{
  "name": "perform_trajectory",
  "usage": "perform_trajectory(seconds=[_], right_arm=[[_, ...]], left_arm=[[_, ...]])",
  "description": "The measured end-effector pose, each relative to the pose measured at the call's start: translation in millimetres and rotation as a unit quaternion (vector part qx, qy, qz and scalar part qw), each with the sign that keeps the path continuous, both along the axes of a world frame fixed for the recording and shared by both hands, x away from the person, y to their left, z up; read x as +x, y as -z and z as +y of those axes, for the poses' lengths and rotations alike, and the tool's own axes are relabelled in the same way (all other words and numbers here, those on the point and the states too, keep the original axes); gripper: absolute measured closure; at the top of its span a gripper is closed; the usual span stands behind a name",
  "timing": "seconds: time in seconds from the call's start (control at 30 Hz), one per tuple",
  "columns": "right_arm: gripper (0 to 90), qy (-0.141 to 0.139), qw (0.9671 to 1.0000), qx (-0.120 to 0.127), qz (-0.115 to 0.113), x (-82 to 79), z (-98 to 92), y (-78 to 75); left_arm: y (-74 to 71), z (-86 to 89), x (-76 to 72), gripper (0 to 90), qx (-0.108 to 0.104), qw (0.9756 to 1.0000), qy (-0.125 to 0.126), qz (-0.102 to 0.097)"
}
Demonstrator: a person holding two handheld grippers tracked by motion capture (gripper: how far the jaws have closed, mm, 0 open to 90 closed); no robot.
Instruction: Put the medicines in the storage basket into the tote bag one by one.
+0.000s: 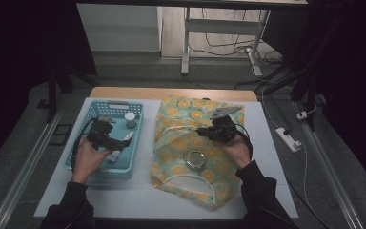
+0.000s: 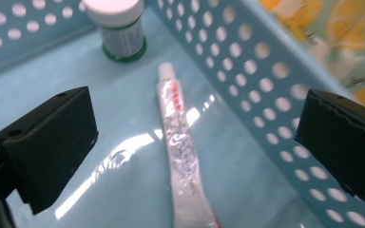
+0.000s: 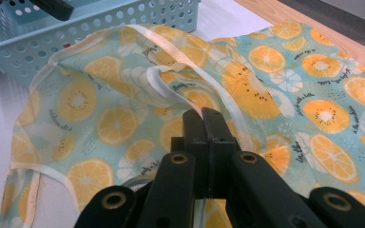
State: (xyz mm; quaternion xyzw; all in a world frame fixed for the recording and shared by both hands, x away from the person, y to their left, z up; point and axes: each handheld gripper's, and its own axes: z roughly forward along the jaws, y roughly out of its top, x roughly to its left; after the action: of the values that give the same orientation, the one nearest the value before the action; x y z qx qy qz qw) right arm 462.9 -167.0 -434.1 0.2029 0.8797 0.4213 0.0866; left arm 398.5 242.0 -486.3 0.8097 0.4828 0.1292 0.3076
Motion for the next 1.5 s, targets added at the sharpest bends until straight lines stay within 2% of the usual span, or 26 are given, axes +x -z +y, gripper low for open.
perform_trajectory(seconds=[0.17,0.33,0.4,0.5,0.63,0.77,0.9,1.0,1.23,1.5], right_arm=[[90.0,-0.002,1.0000,-0.001,-0.001,-0.3,0.3,-0.2],[90.0,-0.003,1.0000,-0.002,0.000,-0.8,1.1,0.2],[90.0,-0.004,1.0000,-0.003,0.000,-0.9,1.5,0.5],[90.0,-0.005,1.0000,-0.003,-0.001,-0.9,2.0,0.9],[90.0,-0.006,1.0000,-0.004,0.000,-1.0,2.1,1.3],[90.0,-0.006,1.0000,-0.005,-0.001,-1.1,2.1,1.1],[90.0,-0.006,1.0000,-0.004,-0.002,-1.2,1.8,0.8],[90.0,-0.006,1.0000,-0.005,-0.001,-1.1,1.4,0.8],[90.0,-0.006,1.0000,-0.004,-0.002,-1.0,1.6,0.9],[90.0,-0.005,1.0000,-0.002,-0.002,-0.7,-0.1,0.1]], left_arm=[[8.9,-3.0,6.1,0.2,0.026,0.9991,0.000,0.035],[14.5,-3.0,10.7,0.5,0.027,0.9974,-0.005,0.067],[16.6,-3.2,12.5,1.5,0.033,0.9963,-0.009,0.079],[20.3,-7.3,14.3,4.0,0.056,0.9939,-0.009,0.094],[24.0,-12.4,15.2,10.3,0.085,0.9907,-0.008,0.106],[26.6,-14.0,16.0,22.1,0.096,0.9882,-0.008,0.119],[28.2,-15.8,15.7,37.5,0.099,0.9867,0.002,0.129],[28.1,-15.1,15.8,46.8,0.089,0.9872,0.007,0.132],[27.2,-12.4,16.2,67.5,0.076,0.9877,-0.003,0.137],[26.0,-13.4,15.7,71.1,0.077,0.9876,-0.004,0.137]])
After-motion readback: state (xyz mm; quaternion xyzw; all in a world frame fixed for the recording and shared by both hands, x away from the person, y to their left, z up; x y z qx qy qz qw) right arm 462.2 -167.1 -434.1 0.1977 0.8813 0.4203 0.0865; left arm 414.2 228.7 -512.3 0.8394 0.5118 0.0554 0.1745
